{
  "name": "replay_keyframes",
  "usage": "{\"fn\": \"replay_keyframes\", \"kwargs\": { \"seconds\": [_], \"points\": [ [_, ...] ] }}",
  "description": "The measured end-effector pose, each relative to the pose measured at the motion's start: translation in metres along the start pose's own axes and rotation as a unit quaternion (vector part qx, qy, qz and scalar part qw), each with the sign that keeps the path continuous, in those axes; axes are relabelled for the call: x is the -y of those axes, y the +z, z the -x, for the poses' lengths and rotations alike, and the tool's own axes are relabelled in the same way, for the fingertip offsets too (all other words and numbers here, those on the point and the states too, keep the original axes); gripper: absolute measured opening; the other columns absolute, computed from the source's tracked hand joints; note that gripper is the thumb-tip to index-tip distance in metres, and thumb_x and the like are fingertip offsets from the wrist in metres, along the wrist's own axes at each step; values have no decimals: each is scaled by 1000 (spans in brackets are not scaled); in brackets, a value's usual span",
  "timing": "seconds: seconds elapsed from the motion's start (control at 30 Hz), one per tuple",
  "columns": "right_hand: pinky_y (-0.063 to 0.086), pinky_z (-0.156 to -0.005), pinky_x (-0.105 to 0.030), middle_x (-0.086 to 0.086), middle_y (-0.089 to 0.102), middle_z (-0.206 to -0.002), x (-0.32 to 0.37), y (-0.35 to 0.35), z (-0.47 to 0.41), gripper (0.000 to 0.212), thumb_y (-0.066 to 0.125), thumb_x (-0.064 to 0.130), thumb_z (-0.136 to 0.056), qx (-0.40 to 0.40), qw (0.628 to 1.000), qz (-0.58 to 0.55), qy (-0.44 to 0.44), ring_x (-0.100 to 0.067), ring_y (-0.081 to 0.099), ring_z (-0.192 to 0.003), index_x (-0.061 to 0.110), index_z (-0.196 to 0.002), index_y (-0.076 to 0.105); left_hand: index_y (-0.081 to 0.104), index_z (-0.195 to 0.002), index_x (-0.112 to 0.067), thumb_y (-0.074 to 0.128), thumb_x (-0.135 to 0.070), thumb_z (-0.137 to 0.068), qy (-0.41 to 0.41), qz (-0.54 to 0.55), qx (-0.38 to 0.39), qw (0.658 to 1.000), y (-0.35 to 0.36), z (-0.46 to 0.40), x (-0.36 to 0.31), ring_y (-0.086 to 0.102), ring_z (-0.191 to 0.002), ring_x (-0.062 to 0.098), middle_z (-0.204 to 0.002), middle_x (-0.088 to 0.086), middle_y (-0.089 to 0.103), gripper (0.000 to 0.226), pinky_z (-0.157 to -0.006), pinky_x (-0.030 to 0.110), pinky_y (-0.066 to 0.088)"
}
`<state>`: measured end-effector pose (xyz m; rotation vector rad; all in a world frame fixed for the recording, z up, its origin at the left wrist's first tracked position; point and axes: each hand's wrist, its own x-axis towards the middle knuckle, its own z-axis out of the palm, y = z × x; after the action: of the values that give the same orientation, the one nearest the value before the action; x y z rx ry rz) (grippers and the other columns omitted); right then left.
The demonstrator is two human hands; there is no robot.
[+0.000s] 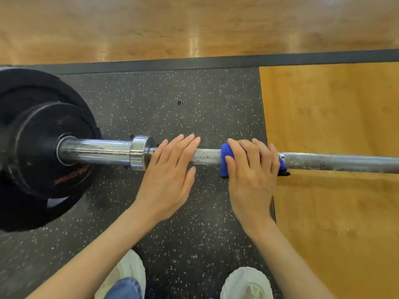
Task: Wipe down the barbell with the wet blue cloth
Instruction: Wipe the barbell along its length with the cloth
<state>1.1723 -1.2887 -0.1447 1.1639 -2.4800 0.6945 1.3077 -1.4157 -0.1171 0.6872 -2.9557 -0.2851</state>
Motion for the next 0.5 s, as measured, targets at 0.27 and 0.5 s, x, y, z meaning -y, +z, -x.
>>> {"fn": "replay_keyframes", "kwargs": {
  "seconds": [0.27, 0.5],
  "points": [
    [32, -115, -46, -4, 65, -121, -24, -10, 0, 39, 36, 31, -111, 19, 998, -6, -53, -30, 56, -117, 12, -131, 64, 40, -152, -10, 33, -30, -102, -28, 9, -33, 999, 2, 1, -9, 32, -148, 25, -157, 5, 41, 54, -125, 39, 9],
    [35, -114, -47, -2, 64, -125, -1, -4, -5, 40, 35, 32, -111, 65, 992, -22, -110, -28, 58, -118, 14, -135, 61, 42, -152, -12, 34, -32, -103, -28, 22, -34, 999, 4, 2, -6, 33, -148, 23, -156, 3, 42, 53, -126, 37, 8]
  ]
}}
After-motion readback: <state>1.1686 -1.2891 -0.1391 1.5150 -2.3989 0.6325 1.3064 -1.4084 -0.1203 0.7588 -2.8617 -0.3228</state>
